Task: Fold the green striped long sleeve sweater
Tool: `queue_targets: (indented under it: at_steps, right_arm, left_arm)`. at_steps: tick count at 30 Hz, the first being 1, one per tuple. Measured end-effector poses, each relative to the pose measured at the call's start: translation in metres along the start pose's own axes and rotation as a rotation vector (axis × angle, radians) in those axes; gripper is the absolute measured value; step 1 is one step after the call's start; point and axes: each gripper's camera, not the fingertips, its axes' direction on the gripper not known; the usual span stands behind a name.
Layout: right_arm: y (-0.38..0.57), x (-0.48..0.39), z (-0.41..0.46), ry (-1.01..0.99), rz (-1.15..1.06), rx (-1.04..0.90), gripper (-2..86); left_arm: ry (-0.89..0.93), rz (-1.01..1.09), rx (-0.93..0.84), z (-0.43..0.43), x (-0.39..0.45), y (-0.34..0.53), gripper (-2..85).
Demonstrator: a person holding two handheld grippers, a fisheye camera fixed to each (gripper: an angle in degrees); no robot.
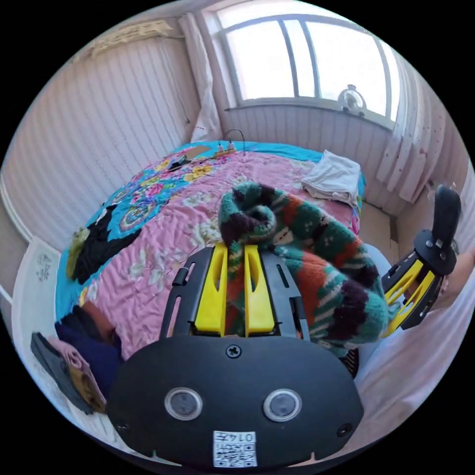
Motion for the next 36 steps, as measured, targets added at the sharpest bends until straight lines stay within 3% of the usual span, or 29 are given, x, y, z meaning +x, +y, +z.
queue_targets:
  at_steps: [3, 7, 9, 11, 16, 19, 22, 24, 27, 36]
  right_arm:
    - [-0.039, -0.041, 0.069, -0.101, -0.185, -0.146, 4.6]
    - [-0.065, -0.063, 0.171, -0.125, -0.204, -0.371, 4.8]
    - [-0.070, -0.076, 0.206, -0.044, -0.193, -0.467, 5.1]
    - [-0.072, -0.089, 0.203, -0.006, -0.225, -0.451, 4.9]
    - [-0.079, -0.093, 0.151, 0.092, -0.148, -0.250, 1.0]
    - [-0.093, -0.076, 0.128, 0.254, -0.059, -0.123, 1.3]
    - [-0.112, -0.062, 0.147, 0.347, -0.053, -0.177, 6.0]
    - [-0.134, -0.060, 0.175, 0.297, -0.036, -0.231, 12.5]
    - [-0.160, -0.065, 0.211, 0.233, -0.022, -0.203, 15.6]
    - [-0.233, -0.061, 0.335, 0.364, -0.014, -0.397, 8.7]
  left_arm:
    - [-0.031, -0.231, 0.052, -0.052, -0.048, 0.071, 4.9]
    - [-0.205, -0.477, -0.018, -0.060, -0.078, 0.144, 1.5]
    - [-0.178, -0.647, -0.069, -0.055, -0.098, 0.182, -0.4]
    - [-0.099, -0.728, -0.001, -0.061, -0.108, 0.202, -0.8]
    - [-0.063, -0.697, 0.023, -0.081, -0.120, 0.221, -0.9]
    - [-0.015, -0.724, 0.046, -0.099, -0.125, 0.240, -0.9]
    - [-0.047, -0.641, 0.028, -0.123, -0.114, 0.256, -0.5]
    - [-0.104, -0.565, 0.012, -0.144, -0.100, 0.269, 1.3]
    - [-0.120, -0.536, -0.006, -0.160, -0.091, 0.287, 6.1]
    - [-0.026, -0.564, -0.094, -0.151, -0.106, 0.302, 3.5]
